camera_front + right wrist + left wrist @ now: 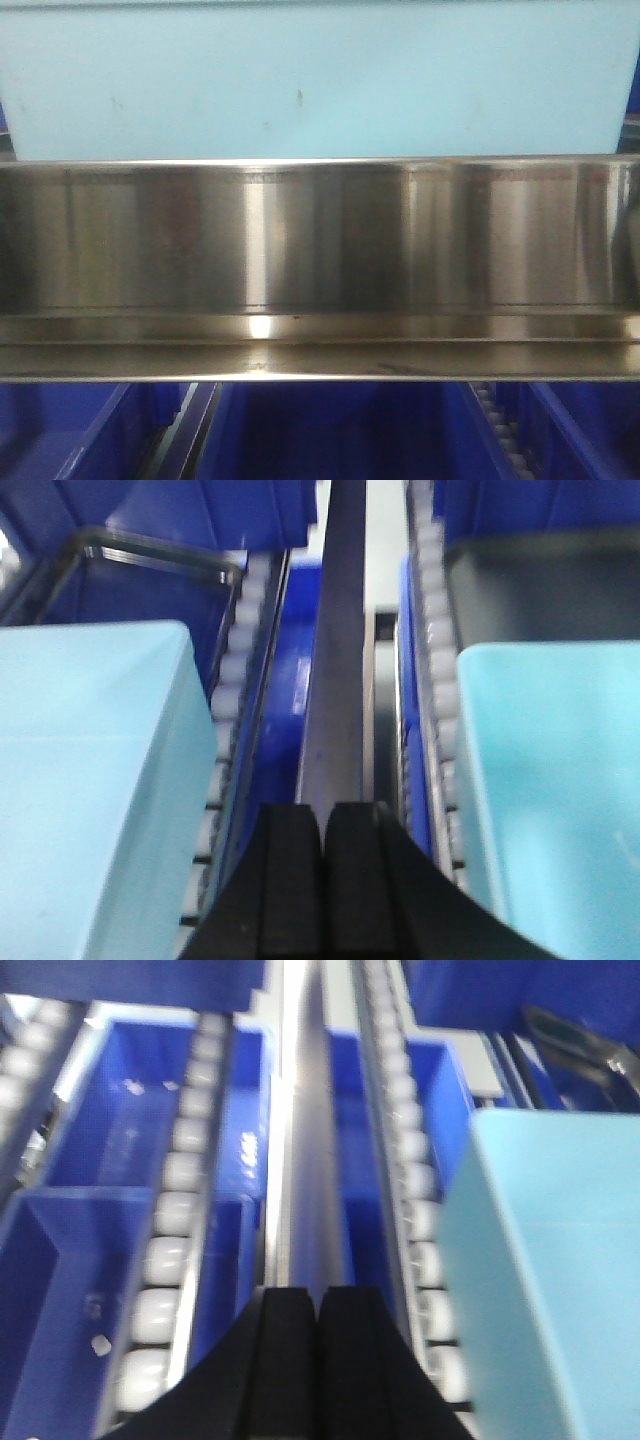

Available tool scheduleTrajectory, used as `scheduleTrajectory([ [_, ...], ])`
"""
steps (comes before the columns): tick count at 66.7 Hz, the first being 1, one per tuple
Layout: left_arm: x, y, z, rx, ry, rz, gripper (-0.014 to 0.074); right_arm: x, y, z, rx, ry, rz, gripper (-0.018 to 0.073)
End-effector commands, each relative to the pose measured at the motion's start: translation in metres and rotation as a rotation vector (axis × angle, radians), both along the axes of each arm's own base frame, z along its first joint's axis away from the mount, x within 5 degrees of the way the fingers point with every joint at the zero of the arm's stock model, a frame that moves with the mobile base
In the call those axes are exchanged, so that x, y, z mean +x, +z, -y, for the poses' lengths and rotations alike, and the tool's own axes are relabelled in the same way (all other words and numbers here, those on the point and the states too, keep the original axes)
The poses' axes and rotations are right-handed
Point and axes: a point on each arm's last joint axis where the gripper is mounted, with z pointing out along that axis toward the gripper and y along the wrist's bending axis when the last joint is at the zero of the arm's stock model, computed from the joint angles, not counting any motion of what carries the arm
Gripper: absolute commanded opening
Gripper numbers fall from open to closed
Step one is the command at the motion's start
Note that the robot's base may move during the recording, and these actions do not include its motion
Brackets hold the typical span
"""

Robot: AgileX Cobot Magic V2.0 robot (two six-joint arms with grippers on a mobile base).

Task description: Move two blue bins to right shelf middle

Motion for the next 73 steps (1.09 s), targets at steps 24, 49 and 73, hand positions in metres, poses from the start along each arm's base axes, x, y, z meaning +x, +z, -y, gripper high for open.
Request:
scheduleTrajectory([
  [24, 0.037, 0.017, 0.054, -0.038, -0.081, -0.079, -0.0111, 0.038, 0.008, -0.053, -0.036, 0.075, -0.142, -0.0145],
  [49, 0.047, 0.002, 0.062, -0.076, -0.088, -0.16, 0.0227, 0.06, -0.011, -0.062, -0.033, 0.089, -0.198, 0.0208],
  [73, 0.068, -0.034, 0.07, -0.093, -0.05, -0.324, 0.0256, 0.09, -0.05, -0.073, -0.003, 0.097, -0.329, 0.0242],
])
